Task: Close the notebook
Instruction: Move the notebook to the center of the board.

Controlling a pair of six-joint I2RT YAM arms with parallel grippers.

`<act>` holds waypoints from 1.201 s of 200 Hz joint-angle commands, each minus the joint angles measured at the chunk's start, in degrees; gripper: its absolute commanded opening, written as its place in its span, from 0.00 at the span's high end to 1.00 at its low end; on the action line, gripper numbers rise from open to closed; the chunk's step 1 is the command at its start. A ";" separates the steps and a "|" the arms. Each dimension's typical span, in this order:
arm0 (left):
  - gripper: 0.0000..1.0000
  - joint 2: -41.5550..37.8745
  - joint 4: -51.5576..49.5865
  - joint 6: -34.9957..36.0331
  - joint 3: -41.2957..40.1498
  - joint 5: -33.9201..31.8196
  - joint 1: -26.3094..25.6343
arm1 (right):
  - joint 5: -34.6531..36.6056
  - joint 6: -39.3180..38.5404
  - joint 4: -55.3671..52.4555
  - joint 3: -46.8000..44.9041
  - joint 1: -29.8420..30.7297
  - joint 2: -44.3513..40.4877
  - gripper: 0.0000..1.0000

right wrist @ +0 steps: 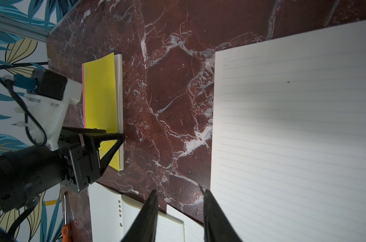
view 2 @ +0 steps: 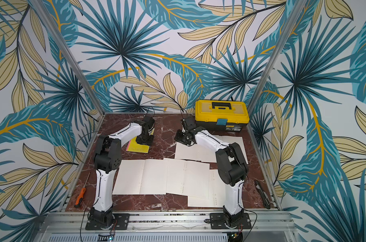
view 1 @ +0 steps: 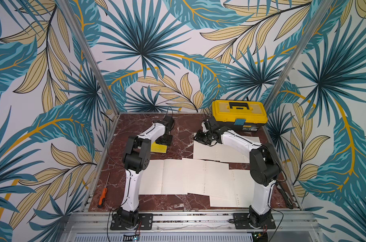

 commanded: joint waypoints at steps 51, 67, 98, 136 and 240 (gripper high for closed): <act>0.47 2.61 0.04 4.64 1.56 2.94 5.80 | -0.79 -0.16 -0.46 0.02 -0.54 -0.28 0.64; 0.47 3.32 -0.17 4.88 2.43 3.39 7.00 | -0.85 -0.29 -0.73 0.27 -0.58 -0.10 0.64; 0.47 5.00 -0.34 5.76 4.80 3.92 8.68 | -1.03 -0.25 -0.99 0.38 -0.67 0.16 0.65; 0.47 7.90 -1.02 7.45 8.55 4.17 10.63 | -1.16 -0.21 -1.39 0.12 -0.75 0.23 0.65; 0.47 16.83 -6.45 7.98 22.65 4.28 13.96 | -0.45 -0.40 -2.87 0.76 -1.03 0.31 0.65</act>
